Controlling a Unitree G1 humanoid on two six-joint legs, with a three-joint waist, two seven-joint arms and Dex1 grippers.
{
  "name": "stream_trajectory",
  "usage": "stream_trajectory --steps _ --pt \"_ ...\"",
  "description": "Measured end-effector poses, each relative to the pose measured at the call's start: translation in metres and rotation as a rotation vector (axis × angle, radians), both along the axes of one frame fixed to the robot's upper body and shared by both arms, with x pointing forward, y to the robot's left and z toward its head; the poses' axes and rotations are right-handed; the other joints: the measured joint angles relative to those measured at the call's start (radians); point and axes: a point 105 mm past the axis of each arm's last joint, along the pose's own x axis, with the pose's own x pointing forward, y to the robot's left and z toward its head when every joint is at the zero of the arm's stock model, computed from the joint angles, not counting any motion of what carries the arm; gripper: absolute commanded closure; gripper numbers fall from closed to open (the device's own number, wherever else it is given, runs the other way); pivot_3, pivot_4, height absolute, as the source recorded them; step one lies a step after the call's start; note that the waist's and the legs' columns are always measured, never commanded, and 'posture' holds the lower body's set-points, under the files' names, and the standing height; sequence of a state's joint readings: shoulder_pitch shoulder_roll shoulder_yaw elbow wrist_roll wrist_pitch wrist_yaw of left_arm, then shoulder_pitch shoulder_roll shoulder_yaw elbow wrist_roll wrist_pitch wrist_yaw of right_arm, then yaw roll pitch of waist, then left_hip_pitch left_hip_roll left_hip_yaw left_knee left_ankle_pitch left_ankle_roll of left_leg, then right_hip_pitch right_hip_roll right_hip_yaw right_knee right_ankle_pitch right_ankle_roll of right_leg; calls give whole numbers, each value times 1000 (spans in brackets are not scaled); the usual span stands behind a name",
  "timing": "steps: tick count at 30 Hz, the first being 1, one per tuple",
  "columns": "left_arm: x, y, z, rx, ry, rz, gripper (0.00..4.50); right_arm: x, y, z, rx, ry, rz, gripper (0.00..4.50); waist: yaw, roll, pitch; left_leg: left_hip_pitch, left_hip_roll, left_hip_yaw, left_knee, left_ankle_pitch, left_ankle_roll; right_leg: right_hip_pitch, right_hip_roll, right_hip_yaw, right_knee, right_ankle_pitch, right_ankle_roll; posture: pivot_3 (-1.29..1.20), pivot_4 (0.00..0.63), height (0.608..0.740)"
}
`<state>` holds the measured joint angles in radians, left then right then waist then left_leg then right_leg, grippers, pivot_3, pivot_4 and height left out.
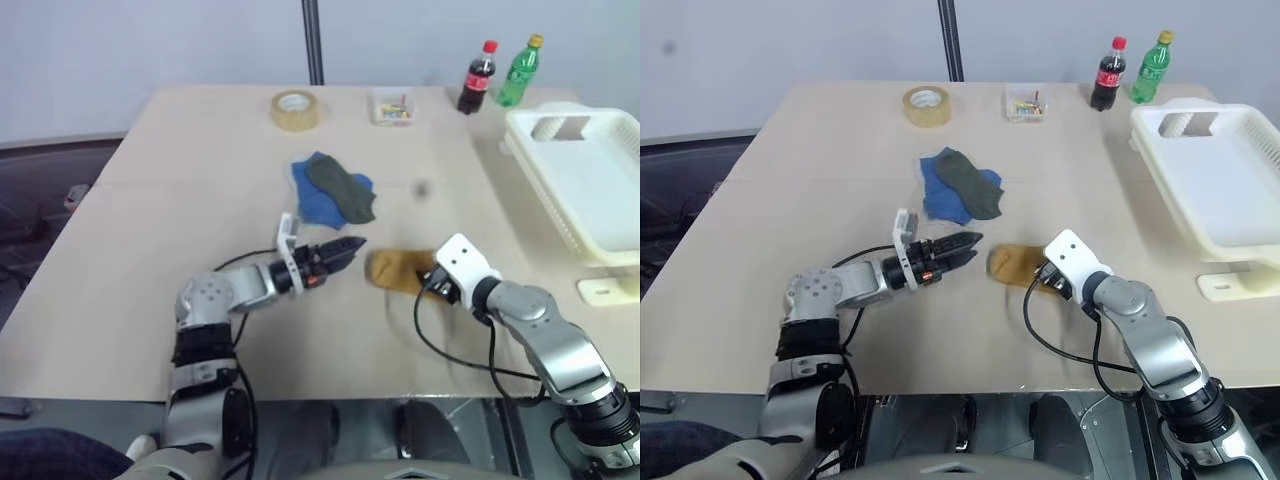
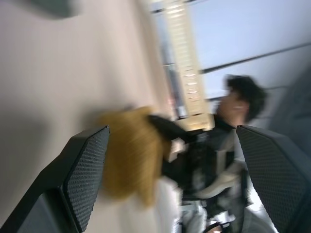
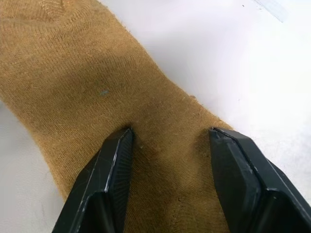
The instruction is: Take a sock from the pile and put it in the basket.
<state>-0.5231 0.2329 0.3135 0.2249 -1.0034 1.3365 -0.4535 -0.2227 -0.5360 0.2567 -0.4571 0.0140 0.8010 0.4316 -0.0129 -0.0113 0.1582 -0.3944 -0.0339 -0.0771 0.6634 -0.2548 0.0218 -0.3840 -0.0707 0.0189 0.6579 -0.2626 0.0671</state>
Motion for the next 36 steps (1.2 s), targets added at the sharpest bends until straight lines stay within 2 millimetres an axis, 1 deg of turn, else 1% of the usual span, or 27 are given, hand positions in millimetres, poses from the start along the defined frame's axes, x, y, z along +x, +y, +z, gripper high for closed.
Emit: stream_trajectory --steps 3,5,6,7,11,14,16,19,23,28,31,36 --pt "0 -3 -2 37 1 -15 37 0 0 0 0 -2 1 1954 0 0 0 0 0 0 0 0 0 0 0 0 0 0 0 0 150 738" --pt "1 -8 -2 60 -1 -33 37 1 0 -1 -3 -2 -3 1954 2 1 -1 1 0 0 0 0 0 0 0 0 0 0 0 0 150 738" --pt "3 -17 -3 61 9 -54 37 1 -1 -1 -3 -1 -6 1954 5 1 -2 2 -1 0 0 0 0 2 0 0 0 0 0 0 150 738" --pt "4 -20 -3 62 10 -62 37 2 -1 -2 -4 -1 -7 1954 5 1 -2 3 -1 0 0 0 1 2 -1 -1 -1 0 0 0 150 738" --pt "4 -52 -4 59 47 -170 37 2 -1 -2 -10 -4 -13 1954 8 0 -2 5 -2 -2 0 -1 2 6 -1 -2 -2 0 0 0 150 738" --pt "1 -65 -4 34 80 -225 37 2 0 -1 -10 -7 -11 1954 6 0 -2 4 -2 -2 -1 -1 1 6 -1 -2 -2 0 1 0 150 738" --pt "-1 -69 -5 19 102 -249 37 2 0 -1 -12 -9 -11 1954 6 0 -2 4 -2 -3 -2 0 1 6 -1 -2 -2 -1 1 0 150 738" --pt "0 -75 -5 -3 130 -265 37 1 -1 -1 -16 -12 -15 1954 7 0 -2 4 -2 -3 -2 0 0 6 -1 -3 -2 -1 1 0 150 738" --pt "2 -79 -3 -89 168 -261 37 1 -1 -1 -20 -13 -18 1954 7 0 -2 3 -2 -3 -2 0 0 5 -1 -3 -2 -1 1 0 150 738" --pt "6 -78 2 -156 162 -235 37 1 -2 -1 -21 -13 -18 1954 7 0 -1 2 -2 -3 -2 1 -2 5 -1 -3 -2 -1 2 0 150 738" --pt "10 -77 10 -226 144 -208 37 0 -2 -1 -23 -14 -15 1954 6 0 -1 2 -2 -4 -2 1 -2 5 -1 -3 -3 -1 2 0 150 738" --pt "11 -82 13 -264 135 -200 37 1 -1 1 -23 -16 -11 1954 5 0 -1 1 -2 -4 -2 1 -2 4 -1 -3 -3 -1 2 0 150 738"
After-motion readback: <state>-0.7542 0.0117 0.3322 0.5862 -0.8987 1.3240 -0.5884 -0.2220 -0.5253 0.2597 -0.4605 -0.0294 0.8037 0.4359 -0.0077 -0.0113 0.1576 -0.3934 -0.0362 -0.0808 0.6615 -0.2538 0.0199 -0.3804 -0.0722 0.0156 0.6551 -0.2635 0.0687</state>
